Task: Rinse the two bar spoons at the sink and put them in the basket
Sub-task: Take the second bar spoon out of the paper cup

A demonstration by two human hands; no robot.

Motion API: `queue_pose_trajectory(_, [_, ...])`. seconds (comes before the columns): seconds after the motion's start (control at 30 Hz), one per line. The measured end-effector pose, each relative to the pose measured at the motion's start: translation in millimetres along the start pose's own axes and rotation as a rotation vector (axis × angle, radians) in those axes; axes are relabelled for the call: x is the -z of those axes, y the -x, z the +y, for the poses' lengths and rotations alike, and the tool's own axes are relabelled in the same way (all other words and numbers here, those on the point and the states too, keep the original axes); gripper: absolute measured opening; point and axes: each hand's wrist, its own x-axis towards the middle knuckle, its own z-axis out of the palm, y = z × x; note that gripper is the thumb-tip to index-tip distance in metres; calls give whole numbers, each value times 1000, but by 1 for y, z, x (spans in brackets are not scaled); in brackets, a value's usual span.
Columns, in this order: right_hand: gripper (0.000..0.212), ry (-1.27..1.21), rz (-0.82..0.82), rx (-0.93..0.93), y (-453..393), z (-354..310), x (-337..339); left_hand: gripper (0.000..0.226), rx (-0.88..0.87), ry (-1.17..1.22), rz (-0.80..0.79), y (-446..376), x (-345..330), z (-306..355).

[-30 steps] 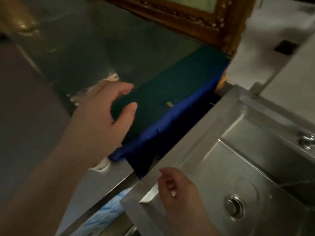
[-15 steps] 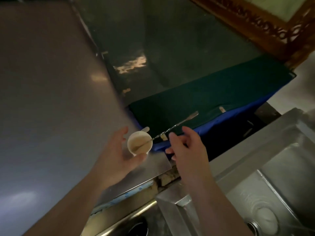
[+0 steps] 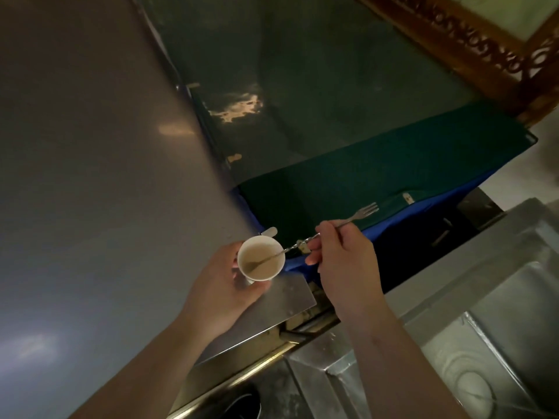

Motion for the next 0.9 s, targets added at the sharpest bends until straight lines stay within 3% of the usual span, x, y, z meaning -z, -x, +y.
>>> queue_pose_trajectory(0.43, [25,-306,118,-92,22,7,24,63,0,-7,-32,4,4,15])
queue_pose_trajectory(0.57, [23,-429,149,-117,29,12,34,81,20,-106,-41,8,6,23])
queue_pose_trajectory(0.67, [21,-576,143,-158,35,15,46,106,59,-221,46,15,10,35])
queue_pose_trajectory(0.73, [21,-666,145,-181,38,16,57,111,21,-246,99,20,12,45])
queue_pose_trajectory(0.9, [23,-797,192,-169,48,22,92,85,-79,-219,158,28,1,74])
